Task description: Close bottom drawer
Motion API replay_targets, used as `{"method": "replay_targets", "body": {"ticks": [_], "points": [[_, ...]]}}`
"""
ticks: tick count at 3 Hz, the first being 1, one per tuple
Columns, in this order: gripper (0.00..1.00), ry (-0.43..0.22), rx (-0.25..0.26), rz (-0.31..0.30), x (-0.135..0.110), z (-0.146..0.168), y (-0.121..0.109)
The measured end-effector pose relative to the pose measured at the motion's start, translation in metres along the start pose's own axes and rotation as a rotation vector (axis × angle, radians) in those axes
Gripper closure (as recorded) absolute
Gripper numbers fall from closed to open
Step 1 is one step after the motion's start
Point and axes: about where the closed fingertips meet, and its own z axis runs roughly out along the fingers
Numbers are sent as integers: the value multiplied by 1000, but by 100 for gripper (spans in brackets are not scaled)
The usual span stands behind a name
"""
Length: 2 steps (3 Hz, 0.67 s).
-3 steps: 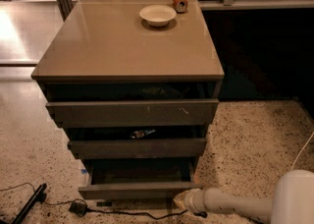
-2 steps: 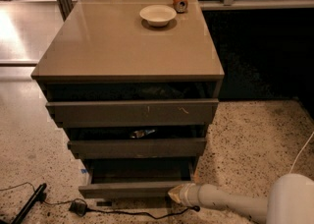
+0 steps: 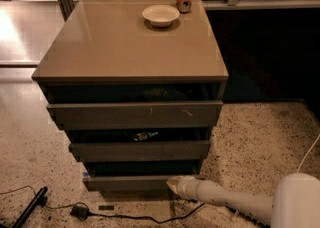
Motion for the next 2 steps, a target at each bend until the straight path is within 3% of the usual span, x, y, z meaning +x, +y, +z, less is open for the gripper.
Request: {"method": "replay_targets", "body": {"ticks": [1, 2], "points": [[100, -36, 37, -1, -15, 1, -8], [100, -36, 37, -1, -15, 1, -8]]}}
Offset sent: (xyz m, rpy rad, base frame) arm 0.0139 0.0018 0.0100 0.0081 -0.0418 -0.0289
